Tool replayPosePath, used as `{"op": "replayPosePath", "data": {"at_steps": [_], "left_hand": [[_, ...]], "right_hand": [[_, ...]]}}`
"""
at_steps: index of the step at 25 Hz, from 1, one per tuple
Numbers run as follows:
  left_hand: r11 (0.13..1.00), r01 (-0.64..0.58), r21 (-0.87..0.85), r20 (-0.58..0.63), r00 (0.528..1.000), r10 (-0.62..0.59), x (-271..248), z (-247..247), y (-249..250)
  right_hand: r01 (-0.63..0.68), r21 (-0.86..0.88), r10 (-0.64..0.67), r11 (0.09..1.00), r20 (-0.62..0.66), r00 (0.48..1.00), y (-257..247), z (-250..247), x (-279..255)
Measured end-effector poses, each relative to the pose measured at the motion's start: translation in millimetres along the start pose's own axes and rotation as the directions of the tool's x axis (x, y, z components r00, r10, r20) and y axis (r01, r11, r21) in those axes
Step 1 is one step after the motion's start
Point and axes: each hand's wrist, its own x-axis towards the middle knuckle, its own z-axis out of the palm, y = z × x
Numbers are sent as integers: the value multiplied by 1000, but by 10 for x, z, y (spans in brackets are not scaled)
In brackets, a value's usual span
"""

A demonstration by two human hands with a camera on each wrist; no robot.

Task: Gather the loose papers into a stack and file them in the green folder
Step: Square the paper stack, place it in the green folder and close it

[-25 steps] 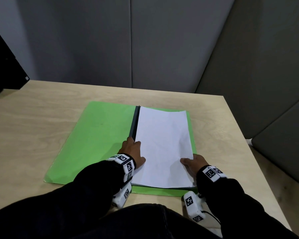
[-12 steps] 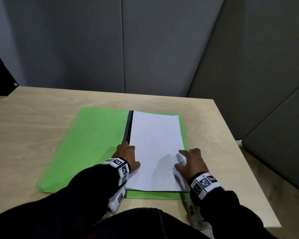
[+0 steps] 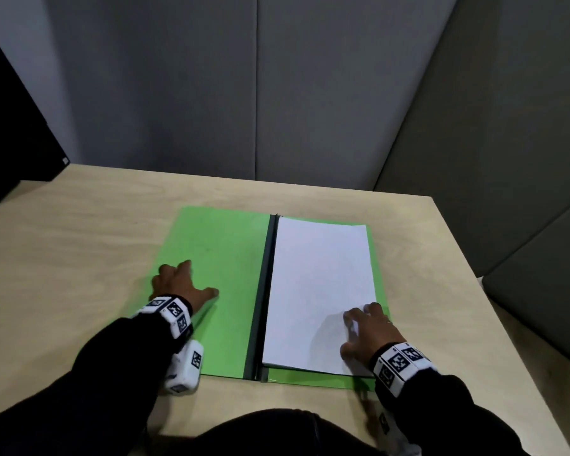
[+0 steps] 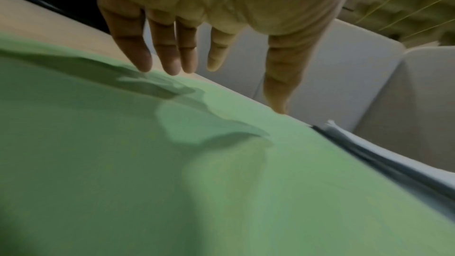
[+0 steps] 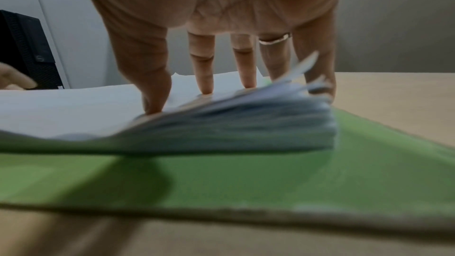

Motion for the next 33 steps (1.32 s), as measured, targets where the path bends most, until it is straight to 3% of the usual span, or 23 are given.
{"op": "replayPosePath", "data": {"at_steps": [4, 14, 20, 24, 26, 29, 31, 33], "left_hand": [[984, 150, 91, 14, 988, -152, 208, -231, -448], [981, 154, 116, 36, 987, -159, 294, -230, -442], [984, 178, -6, 42, 983, -177, 305, -248, -498], [953, 236, -188, 39, 972, -232, 358, -338, -599], [947, 220, -232, 76, 975, -208, 408, -427, -653], [955, 67, -290, 107, 994, -37, 450, -602, -721], [896, -4, -445, 102, 993, 55, 412, -759, -756], [802, 23, -596, 143, 987, 78, 308, -954, -804]], "right_hand": [[3, 23, -2, 1000, -23, 1000, -39, -33, -25], [-1, 18, 2, 1000, -38, 999, -80, -68, -102], [-13, 23, 14, 1000, -54, 998, -72, -37, -93], [-5, 19, 6, 1000, -54, 999, -73, -32, -102], [-3, 24, 5, 1000, -53, 999, -74, -43, -113], [1, 33, 1, 999, -49, 999, -69, -65, -124], [1, 39, 1, 999, -49, 999, -56, -71, -125], [3, 43, -1, 999, -47, 999, -52, -73, -125]]}}
